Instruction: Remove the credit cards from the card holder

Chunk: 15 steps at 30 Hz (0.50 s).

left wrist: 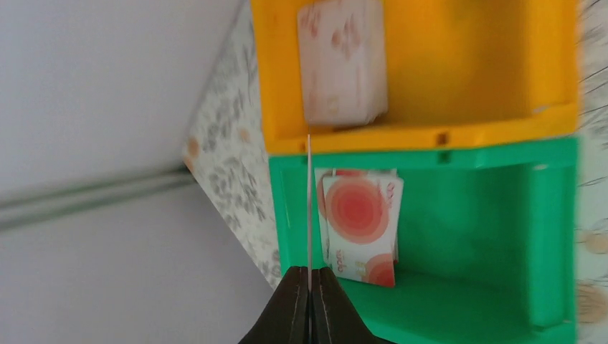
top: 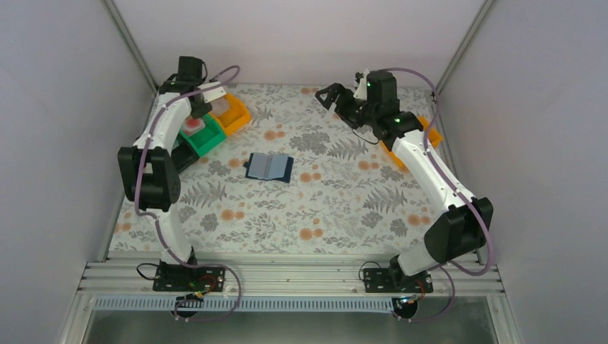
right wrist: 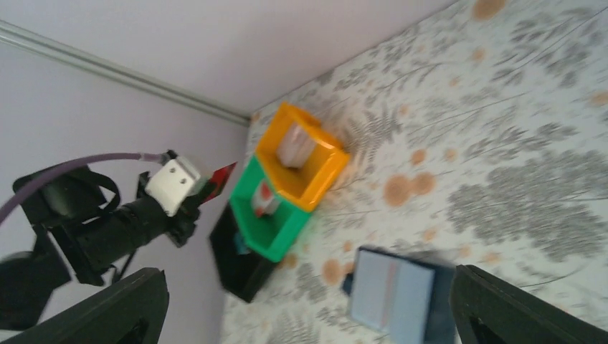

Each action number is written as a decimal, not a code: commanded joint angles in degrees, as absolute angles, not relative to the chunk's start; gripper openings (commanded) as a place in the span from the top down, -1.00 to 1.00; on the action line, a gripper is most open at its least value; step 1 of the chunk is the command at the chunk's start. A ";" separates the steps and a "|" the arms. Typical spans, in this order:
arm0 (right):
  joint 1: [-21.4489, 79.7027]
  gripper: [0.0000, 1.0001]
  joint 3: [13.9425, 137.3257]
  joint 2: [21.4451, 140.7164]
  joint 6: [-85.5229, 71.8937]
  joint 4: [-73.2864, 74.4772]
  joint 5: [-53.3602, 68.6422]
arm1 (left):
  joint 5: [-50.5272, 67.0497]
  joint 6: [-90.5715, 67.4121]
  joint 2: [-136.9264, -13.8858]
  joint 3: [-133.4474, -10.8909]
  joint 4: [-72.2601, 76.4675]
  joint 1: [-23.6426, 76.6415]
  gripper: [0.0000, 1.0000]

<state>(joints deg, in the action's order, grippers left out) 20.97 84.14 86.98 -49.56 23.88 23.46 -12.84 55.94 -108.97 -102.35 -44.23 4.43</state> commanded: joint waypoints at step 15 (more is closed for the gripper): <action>16.67 -0.99 80.66 90.26 -38.58 24.65 21.70 | -13.09 52.16 -119.44 -101.91 -35.39 -2.59 0.95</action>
